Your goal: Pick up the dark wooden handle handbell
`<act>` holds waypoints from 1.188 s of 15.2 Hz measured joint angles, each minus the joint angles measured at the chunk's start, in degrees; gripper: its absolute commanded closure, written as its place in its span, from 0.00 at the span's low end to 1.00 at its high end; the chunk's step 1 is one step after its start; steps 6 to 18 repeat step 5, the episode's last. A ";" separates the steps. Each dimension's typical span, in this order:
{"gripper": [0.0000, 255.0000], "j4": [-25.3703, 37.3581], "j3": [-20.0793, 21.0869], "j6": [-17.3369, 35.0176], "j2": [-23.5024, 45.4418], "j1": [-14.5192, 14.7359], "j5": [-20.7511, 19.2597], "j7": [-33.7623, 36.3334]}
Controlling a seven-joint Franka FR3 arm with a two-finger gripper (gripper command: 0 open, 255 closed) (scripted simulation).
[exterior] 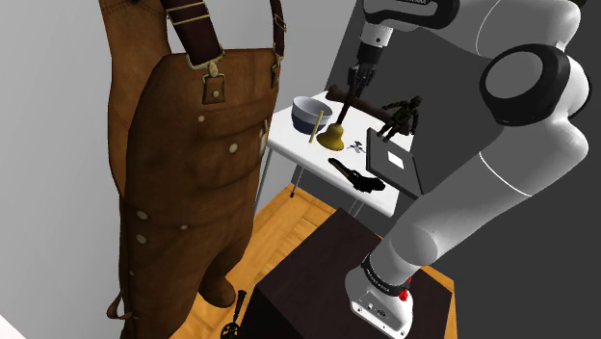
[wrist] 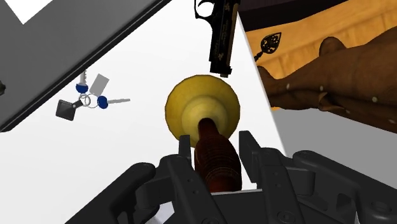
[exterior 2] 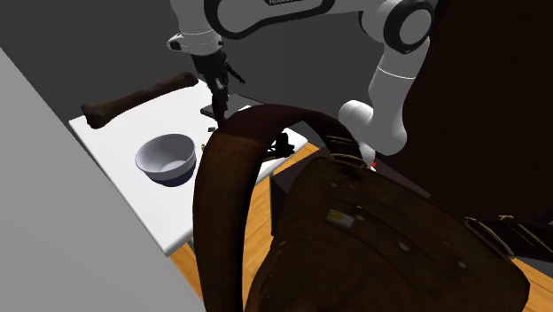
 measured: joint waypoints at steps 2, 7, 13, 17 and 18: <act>1.00 1.61 0.01 -1.32 0.30 0.04 0.12 -0.14; 1.00 4.35 -0.03 -3.51 0.87 0.05 0.33 -0.46; 1.00 4.35 -0.03 -3.51 0.87 0.05 0.33 -0.46; 1.00 4.35 -0.03 -3.51 0.87 0.05 0.33 -0.46; 1.00 4.35 -0.03 -3.51 0.87 0.05 0.33 -0.46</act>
